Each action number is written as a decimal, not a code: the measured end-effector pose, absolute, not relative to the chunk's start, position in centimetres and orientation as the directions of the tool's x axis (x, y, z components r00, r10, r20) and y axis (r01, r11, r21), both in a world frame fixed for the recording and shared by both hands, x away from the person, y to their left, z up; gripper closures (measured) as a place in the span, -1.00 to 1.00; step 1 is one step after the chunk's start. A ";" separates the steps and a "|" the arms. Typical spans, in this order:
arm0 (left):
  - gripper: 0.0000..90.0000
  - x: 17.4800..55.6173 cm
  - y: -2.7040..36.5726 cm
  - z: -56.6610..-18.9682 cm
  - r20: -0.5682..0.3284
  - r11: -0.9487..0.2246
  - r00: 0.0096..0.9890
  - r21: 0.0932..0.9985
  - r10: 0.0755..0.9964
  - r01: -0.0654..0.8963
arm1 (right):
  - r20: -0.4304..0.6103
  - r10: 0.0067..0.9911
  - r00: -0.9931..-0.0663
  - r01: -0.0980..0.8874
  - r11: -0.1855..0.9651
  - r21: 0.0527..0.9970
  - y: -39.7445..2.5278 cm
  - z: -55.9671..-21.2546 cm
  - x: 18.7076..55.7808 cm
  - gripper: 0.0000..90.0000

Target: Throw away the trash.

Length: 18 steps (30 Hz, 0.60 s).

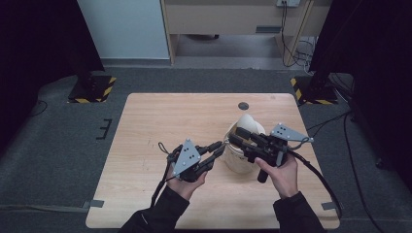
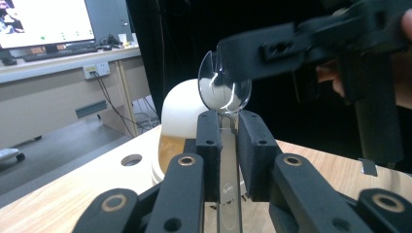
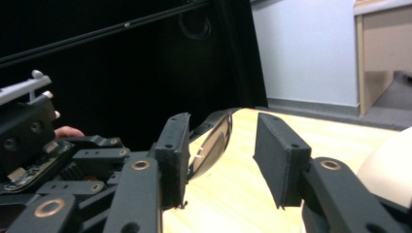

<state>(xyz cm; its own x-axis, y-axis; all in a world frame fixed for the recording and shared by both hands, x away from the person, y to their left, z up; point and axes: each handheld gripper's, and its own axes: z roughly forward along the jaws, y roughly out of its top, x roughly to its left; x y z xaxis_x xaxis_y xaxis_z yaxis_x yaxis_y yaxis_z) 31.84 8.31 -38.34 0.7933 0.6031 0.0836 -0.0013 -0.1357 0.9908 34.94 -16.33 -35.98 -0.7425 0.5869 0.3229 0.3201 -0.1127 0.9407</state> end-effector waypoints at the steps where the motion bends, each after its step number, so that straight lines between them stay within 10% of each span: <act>1: 0.77 31.8 8.3 -38.3 0.085 -0.134 0.794 0.991 0.602 -0.004 | 0.336 0.580 -0.742 0.336 -0.112 0.935 -16.1 -36.1 35.0 0.31; 18: 0.75 31.2 8.8 -38.6 0.066 -0.138 0.800 0.990 0.596 0.021 | 0.405 0.524 -0.750 0.397 -0.133 0.908 -16.1 -36.0 34.7 0.84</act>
